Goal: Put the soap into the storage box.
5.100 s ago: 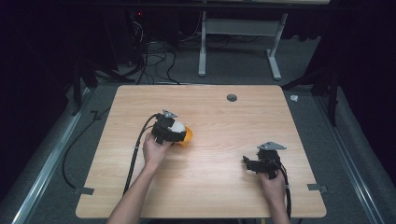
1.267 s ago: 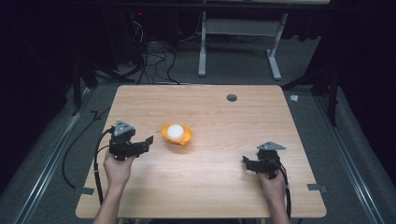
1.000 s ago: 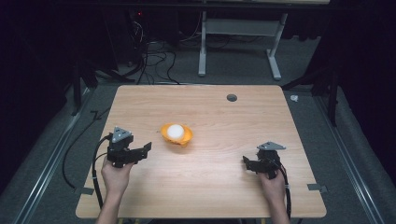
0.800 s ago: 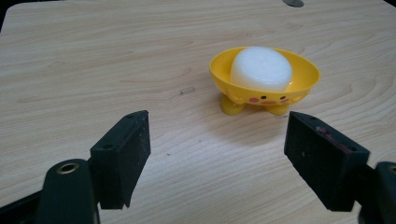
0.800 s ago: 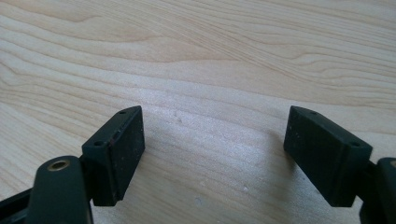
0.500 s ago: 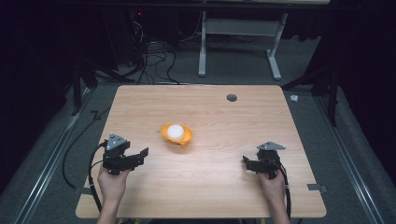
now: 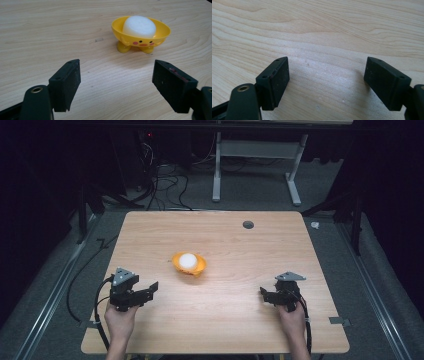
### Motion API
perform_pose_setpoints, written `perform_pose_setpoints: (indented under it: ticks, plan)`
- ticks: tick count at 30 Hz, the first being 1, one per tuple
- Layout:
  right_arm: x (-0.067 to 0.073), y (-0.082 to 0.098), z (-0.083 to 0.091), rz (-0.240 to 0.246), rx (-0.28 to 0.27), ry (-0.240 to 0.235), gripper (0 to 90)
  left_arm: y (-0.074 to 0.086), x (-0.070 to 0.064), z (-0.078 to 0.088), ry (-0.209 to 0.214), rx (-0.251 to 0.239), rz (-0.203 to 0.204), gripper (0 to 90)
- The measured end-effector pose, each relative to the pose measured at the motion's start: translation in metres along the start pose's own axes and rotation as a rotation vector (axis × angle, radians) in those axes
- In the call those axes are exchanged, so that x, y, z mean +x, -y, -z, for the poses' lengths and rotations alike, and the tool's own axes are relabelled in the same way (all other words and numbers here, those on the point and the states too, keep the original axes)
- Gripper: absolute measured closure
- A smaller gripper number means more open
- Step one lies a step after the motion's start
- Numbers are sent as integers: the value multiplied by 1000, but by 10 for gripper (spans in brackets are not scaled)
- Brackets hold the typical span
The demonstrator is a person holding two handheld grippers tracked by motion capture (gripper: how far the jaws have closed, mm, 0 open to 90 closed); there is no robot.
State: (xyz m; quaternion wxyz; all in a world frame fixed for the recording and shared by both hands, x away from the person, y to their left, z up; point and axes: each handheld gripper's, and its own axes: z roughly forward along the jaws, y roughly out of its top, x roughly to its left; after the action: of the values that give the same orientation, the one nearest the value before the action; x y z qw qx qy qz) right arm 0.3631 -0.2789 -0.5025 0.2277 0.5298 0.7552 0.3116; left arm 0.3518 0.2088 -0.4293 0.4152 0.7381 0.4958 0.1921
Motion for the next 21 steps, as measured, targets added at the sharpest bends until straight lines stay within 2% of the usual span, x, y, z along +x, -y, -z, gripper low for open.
perform_pose_setpoints:
  ticks: [21]
  plan:
    - [0,0,0,0,0,1,212,15,7,-6,2,29,38,237]
